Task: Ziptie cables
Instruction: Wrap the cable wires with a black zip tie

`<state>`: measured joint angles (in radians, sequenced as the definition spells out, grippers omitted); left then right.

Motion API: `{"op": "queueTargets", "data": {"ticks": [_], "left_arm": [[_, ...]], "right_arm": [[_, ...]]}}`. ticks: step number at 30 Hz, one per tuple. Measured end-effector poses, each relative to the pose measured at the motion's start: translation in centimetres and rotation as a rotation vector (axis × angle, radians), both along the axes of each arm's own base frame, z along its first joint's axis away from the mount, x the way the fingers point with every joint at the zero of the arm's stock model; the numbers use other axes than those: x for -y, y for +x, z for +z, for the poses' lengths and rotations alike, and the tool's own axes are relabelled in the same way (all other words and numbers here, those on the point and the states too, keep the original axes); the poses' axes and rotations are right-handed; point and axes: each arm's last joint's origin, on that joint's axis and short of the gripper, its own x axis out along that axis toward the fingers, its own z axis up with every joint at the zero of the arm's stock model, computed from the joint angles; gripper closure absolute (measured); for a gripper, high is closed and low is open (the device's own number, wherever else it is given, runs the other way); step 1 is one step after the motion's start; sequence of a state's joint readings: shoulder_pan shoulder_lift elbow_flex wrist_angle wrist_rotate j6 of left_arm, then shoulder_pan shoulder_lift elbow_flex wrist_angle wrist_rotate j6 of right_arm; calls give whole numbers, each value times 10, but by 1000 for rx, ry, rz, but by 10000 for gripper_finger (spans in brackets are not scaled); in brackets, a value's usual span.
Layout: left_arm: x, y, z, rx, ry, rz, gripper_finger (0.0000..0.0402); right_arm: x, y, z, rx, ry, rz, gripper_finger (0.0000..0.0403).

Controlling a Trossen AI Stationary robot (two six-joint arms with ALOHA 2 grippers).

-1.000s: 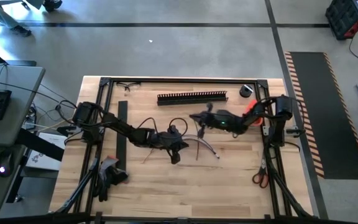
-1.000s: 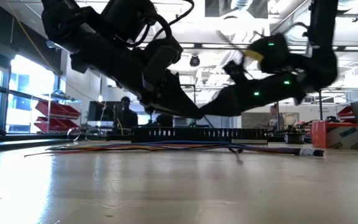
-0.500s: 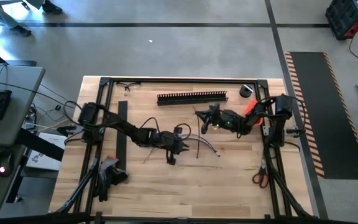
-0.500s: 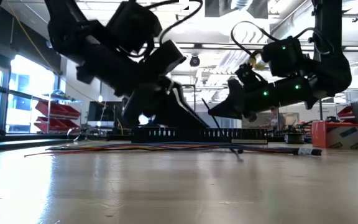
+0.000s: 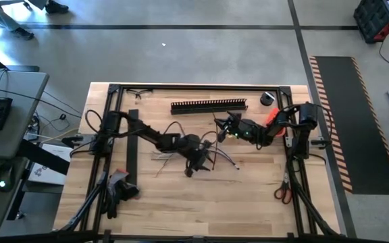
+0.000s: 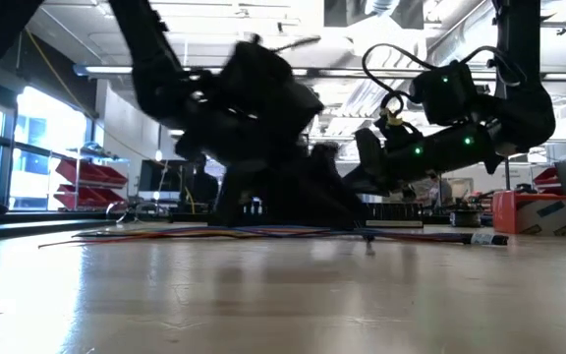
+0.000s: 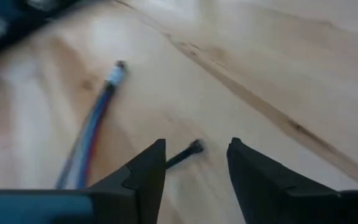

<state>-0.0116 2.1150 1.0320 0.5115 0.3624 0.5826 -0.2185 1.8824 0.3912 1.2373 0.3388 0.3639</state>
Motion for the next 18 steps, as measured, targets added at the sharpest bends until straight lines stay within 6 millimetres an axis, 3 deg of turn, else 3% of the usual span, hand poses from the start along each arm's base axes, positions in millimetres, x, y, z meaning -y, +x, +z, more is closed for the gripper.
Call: {"op": "queueTargets", "data": {"ticks": [7, 18], "left_arm": [[-1, 25, -1, -77, 35, -65, 269], [-4, 23, 4, -118, 97, -24, 271]], "right_arm": [[2, -1, -2, -9, 26, -12, 403], [1, -1, -4, -27, 32, -3, 403]]}}
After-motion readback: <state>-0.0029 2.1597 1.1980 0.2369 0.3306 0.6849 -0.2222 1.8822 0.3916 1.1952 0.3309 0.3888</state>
